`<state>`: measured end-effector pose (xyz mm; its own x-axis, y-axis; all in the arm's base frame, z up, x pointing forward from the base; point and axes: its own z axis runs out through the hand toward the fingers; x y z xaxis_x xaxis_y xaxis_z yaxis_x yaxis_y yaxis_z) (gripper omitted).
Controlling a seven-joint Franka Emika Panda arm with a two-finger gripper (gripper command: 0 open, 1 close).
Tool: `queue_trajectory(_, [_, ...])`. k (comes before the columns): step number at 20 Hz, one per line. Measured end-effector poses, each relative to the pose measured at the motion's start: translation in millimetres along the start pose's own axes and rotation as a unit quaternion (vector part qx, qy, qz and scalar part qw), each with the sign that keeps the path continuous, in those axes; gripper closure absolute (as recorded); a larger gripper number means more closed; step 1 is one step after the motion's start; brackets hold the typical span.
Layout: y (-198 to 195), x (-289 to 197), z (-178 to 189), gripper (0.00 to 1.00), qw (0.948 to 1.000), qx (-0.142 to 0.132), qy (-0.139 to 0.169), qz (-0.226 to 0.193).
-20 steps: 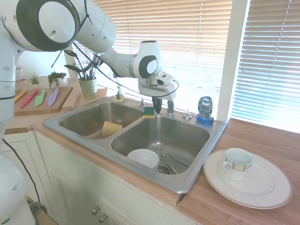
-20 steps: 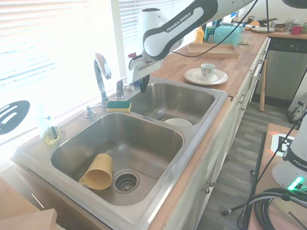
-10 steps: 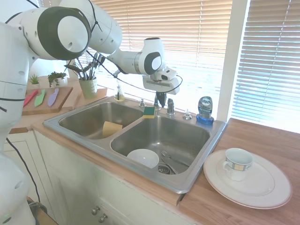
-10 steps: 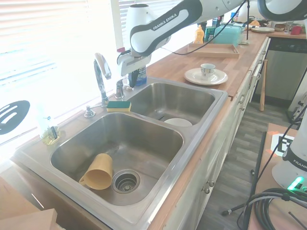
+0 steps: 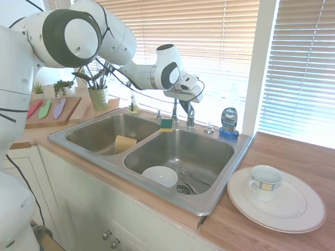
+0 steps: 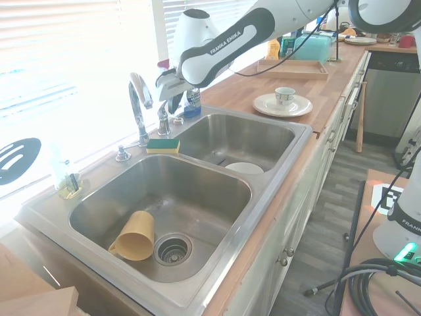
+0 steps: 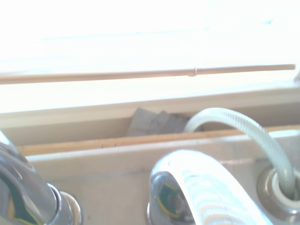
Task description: Turn on the faucet
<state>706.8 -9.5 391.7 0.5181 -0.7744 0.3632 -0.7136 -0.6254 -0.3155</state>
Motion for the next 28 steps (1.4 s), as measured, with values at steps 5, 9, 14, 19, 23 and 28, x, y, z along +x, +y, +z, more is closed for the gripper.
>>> queue_trajectory(5, [-4.0, -0.7, -6.6, 1.00, 1.0000, 0.005, 0.005, -0.001])
queue_trajectory(9, [-0.9, -2.1, -3.7, 1.00, 1.0000, -0.003, 0.000, 0.001])
queue_trajectory(14, [16.6, -11.2, 11.3, 1.00, 0.9976, -0.058, -0.037, 0.004])
queue_trajectory(19, [36.3, -24.6, 22.8, 1.00, 0.9871, -0.132, -0.089, 0.012])
queue_trajectory(23, [51.2, -48.1, 16.0, 1.00, 0.9787, -0.159, -0.129, 0.016])
queue_trajectory(28, [70.3, -76.4, -37.2, 1.00, 0.9767, -0.157, -0.146, 0.009])
